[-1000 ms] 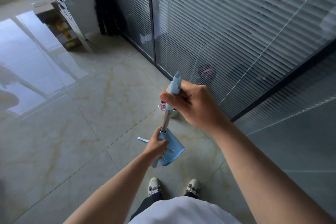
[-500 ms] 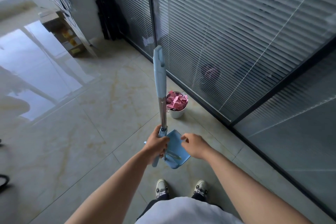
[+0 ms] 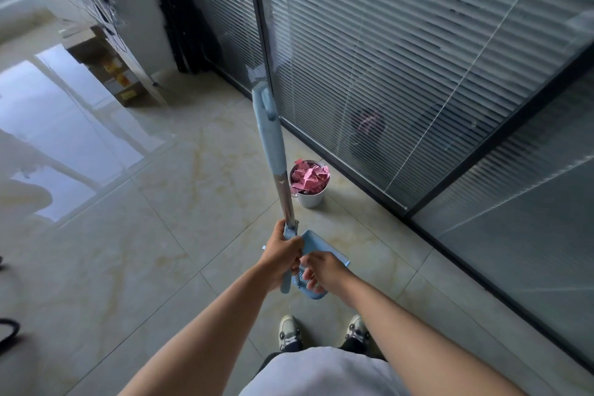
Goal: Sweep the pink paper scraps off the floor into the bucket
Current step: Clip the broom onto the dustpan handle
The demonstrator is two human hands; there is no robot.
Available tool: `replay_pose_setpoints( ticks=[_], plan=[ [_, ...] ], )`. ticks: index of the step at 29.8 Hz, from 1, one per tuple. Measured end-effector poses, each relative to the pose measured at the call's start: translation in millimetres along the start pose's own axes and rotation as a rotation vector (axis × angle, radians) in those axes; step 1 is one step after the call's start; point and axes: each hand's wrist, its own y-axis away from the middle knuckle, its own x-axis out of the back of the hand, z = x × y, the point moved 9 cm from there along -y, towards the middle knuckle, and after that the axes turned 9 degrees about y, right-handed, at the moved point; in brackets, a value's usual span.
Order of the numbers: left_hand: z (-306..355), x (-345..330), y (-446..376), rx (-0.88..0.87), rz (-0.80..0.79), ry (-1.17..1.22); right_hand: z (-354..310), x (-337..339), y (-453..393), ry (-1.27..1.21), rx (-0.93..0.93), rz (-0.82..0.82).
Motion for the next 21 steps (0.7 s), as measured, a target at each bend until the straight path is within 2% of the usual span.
replay_pose_setpoints(
  ticks=[2, 4, 8, 13, 16, 21],
  plan=[
    [3.9, -2.1, 2.8, 0.006, -0.011, 0.035, 7.4, -11.1, -4.9, -0.121, -0.069, -0.071],
    [9.4, -3.0, 6.1, 0.024, -0.029, 0.046, 18.7, -9.1, -14.4, -0.047, -0.066, 0.011],
    [34.0, -3.7, 14.0, 0.035, -0.069, 0.064, 42.0, -6.8, -14.4, 0.037, -0.100, 0.055],
    [63.9, -4.4, 28.5, 0.022, -0.090, 0.128, 58.3, -17.2, -24.2, 0.139, -0.119, 0.007],
    [69.2, -3.7, 35.6, 0.024, -0.069, 0.181, 55.9, -19.0, -31.3, 0.138, -0.093, 0.090],
    [64.5, -8.5, 42.1, 0.054, -0.034, 0.275, 24.6, -1.1, -30.2, 0.398, 0.009, 0.357]
  ],
)
